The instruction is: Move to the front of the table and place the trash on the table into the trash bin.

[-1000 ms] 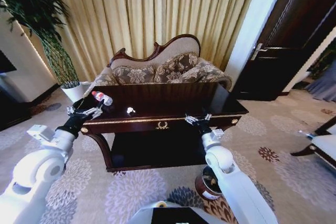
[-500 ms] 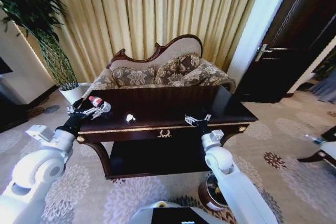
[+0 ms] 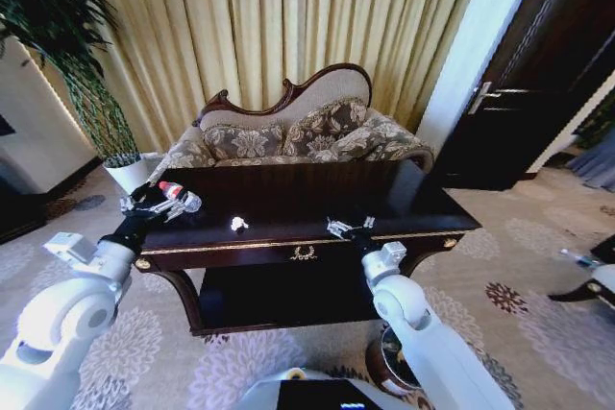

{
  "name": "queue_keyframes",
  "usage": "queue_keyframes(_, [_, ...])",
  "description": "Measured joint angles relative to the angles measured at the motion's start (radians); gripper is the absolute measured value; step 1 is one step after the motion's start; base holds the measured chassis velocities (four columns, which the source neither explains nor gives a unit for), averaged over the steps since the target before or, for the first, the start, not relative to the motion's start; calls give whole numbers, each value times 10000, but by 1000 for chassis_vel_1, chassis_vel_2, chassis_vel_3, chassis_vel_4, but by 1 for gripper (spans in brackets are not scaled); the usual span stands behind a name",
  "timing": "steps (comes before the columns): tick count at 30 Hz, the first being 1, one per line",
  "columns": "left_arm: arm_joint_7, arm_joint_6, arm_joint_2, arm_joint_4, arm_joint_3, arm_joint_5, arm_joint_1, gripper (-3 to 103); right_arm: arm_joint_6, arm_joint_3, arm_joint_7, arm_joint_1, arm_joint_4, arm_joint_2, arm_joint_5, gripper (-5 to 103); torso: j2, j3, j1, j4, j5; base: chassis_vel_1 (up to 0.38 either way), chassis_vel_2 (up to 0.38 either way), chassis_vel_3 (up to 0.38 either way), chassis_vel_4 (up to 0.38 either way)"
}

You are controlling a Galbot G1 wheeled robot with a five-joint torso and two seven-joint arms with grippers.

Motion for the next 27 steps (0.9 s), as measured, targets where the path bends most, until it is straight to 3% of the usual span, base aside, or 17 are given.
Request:
queue_keyframes(1, [0, 0, 0, 0, 0, 0, 0, 100, 0, 0, 0, 0, 0, 0, 0, 100, 0, 0, 0, 0, 0, 0, 0, 0, 0])
queue_keyframes(3, [18, -1, -64, 54, -140, 8, 123, 100, -326, -305, 72, 290, 215, -634, 284, 100, -1, 1, 2, -1, 0, 0, 0, 0, 0])
queue_keyframes(4, [25, -1, -76, 67, -197, 10, 182, 100, -617, -607, 17, 506, 426, -1308, 463, 100, -2, 3, 5, -2, -2, 0, 0, 0, 0])
queue_keyframes(5, [25, -1, -76, 67, -197, 10, 182, 100, -617, -607, 17, 506, 426, -1308, 463, 100, -2, 3, 5, -2, -2, 0, 0, 0, 0])
queue_keyframes(7, [12, 3, -78, 69, -181, 15, 176, 100, -774, -1092, -154, 865, 662, -2154, 628, 100, -2, 2, 5, -5, -3, 0, 0, 0, 0])
queue_keyframes(10, [-10, 31, -86, 74, -33, 52, 110, 100, -868, -1568, -57, 1352, 760, -2505, 998, 100, -1, 2, 3, -6, -1, 0, 0, 0, 0])
queue_keyframes(15, [-61, 54, -92, 31, 57, 82, 115, 100, -995, -2124, 357, 1878, 819, -2485, 1438, 100, -2, 2, 4, -5, -1, 0, 0, 0, 0])
queue_keyframes(18, [-245, 122, 8, -198, 23, 0, 252, 100, -1075, -3251, 895, 2965, 655, -2307, 2013, 100, -2, 2, 4, -4, -2, 0, 0, 0, 0])
queue_keyframes(27, [-255, 46, 102, -444, -473, -212, 800, 100, -970, -5050, 1018, 5623, -549, -1553, 2909, 100, -2, 3, 5, -1, -3, 0, 0, 0, 0])
